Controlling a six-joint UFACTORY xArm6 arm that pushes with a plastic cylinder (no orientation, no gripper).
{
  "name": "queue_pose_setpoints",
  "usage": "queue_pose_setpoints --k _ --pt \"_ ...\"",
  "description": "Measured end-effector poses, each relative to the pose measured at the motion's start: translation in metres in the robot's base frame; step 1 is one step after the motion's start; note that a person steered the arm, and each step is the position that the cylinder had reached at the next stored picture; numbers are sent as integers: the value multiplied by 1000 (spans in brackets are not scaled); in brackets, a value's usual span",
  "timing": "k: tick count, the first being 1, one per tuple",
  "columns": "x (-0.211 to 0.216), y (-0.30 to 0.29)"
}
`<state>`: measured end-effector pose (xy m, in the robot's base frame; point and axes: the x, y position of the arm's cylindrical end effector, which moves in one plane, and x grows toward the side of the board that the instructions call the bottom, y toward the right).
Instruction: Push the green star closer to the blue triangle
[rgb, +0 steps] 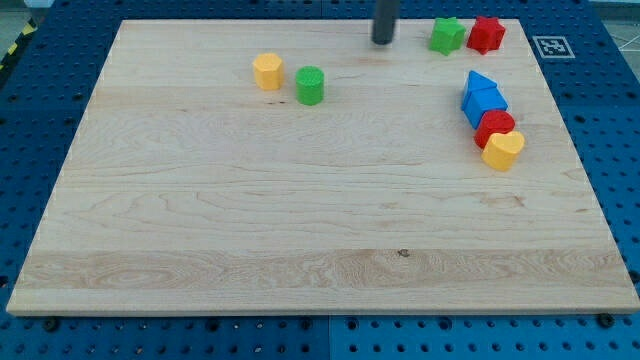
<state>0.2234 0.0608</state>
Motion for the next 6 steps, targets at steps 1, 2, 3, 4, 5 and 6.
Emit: queue_pose_setpoints --k 1,2,3,4,5,6 --pt "-30 -16" --pt "-31 8" --pt "-31 47" --pt "-31 68" --pt "-31 70" --pt "-31 83"
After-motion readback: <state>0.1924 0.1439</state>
